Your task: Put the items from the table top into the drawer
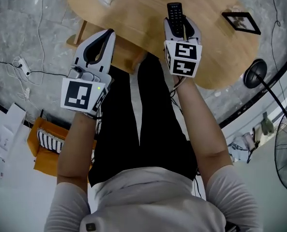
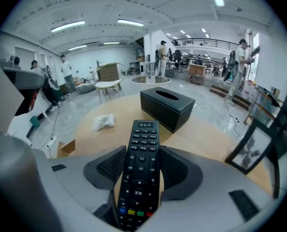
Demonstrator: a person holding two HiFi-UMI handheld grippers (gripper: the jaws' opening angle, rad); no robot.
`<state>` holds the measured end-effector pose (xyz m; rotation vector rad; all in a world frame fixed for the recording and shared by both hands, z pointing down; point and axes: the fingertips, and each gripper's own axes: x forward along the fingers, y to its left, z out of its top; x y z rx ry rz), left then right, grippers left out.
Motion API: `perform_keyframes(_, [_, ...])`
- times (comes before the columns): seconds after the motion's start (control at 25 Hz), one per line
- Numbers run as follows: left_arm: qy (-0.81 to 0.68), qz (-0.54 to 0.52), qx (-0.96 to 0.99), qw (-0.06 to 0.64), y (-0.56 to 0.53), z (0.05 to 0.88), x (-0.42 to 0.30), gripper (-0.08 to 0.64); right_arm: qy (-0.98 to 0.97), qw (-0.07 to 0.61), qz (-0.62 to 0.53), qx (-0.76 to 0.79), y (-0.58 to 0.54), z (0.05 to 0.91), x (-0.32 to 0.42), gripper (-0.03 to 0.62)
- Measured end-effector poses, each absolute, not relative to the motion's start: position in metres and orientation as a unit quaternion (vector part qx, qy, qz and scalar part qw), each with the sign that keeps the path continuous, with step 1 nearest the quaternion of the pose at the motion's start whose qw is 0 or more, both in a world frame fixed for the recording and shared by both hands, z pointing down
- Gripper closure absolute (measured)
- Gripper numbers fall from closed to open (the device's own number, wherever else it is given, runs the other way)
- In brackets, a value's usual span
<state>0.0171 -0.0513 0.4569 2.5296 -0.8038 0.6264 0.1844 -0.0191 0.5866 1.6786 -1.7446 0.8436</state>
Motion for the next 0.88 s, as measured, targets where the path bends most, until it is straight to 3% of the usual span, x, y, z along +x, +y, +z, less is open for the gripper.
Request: perform_keyframes(0.88, [-0.516,0.153,0.806,0.247,-0.011,0.449,-0.184,0.551,-0.804,0.371,0.233,0.402,-0.032,0.585,-0.051,0.357])
